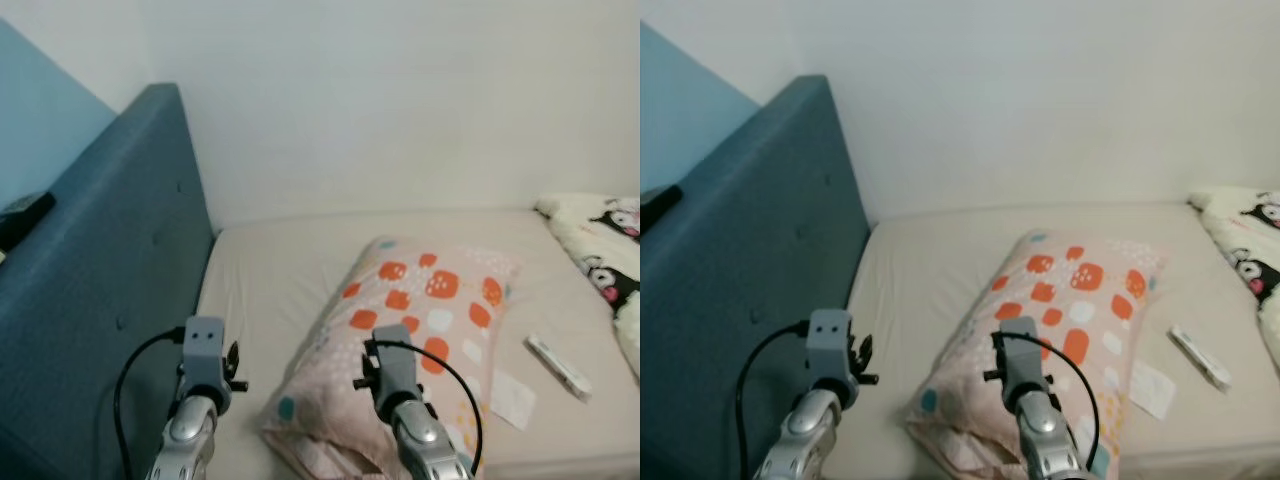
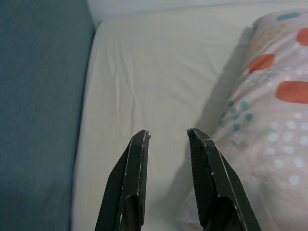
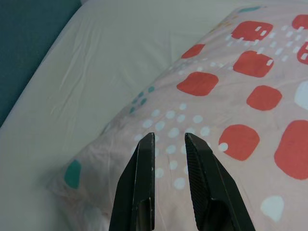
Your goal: Clean up the room
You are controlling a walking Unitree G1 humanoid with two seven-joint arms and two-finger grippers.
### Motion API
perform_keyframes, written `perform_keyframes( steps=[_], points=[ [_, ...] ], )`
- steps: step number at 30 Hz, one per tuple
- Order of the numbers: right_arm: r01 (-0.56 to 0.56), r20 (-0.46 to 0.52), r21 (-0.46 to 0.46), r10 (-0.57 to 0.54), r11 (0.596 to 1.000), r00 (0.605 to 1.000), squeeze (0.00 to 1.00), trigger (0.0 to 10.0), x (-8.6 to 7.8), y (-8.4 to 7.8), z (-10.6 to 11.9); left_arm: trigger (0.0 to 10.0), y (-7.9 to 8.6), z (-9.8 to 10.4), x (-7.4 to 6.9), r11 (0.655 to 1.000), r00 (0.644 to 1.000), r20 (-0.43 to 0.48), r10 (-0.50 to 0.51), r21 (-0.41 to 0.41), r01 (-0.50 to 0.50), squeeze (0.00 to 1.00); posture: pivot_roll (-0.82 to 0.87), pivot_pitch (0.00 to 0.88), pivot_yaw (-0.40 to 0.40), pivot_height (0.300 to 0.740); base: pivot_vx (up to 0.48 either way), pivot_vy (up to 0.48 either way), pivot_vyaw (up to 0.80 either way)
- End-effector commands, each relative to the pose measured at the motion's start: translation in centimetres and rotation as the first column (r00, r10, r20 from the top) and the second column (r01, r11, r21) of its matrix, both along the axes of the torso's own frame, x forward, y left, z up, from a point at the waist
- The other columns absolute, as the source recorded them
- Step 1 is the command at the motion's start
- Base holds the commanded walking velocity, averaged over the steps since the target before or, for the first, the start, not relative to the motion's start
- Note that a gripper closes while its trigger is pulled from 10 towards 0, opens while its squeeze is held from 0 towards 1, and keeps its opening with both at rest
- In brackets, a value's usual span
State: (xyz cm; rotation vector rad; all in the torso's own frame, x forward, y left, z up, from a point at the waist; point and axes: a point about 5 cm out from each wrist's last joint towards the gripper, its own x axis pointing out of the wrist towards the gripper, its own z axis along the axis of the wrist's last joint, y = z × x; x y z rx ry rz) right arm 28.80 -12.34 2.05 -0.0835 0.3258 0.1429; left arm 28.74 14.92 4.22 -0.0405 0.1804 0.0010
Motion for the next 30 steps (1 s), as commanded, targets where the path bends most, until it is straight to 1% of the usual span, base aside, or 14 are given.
perform_keyframes(
  steps=[1,6,12,30],
  points=[
    [0.005,-0.004,0.009,-0.005,1.000,1.000,0.00,10.0,-0.21,-0.07,-0.19,10.0,-0.17,0.03,-0.14,1.000,1.000,0.005,-0.007,-0.007,0.007,0.00,0.00,0.042,-0.011,0.740,0.000,0.000,0.00],
    [0.008,-0.007,0.013,-0.008,1.000,1.000,0.00,10.0,-0.23,-0.13,-0.22,10.0,-0.34,0.03,-0.36,1.000,1.000,0.010,-0.021,0.009,0.021,0.00,0.00,0.048,-0.014,0.740,0.000,0.000,0.00],
    [0.010,-0.008,0.020,-0.010,1.000,1.000,0.00,10.0,-0.25,-0.25,-0.21,10.0,-0.55,0.12,-0.40,1.000,1.000,0.012,-0.027,0.006,0.027,0.00,0.00,0.052,-0.014,0.740,0.000,-0.437,0.00],
    [0.014,-0.013,0.020,-0.014,1.000,1.000,0.00,10.0,-0.44,-0.41,-0.32,10.0,-0.52,0.14,-0.44,1.000,1.000,0.008,-0.020,0.007,0.019,0.00,-0.01,0.061,-0.013,0.740,0.000,-0.473,0.00]
  ],
)
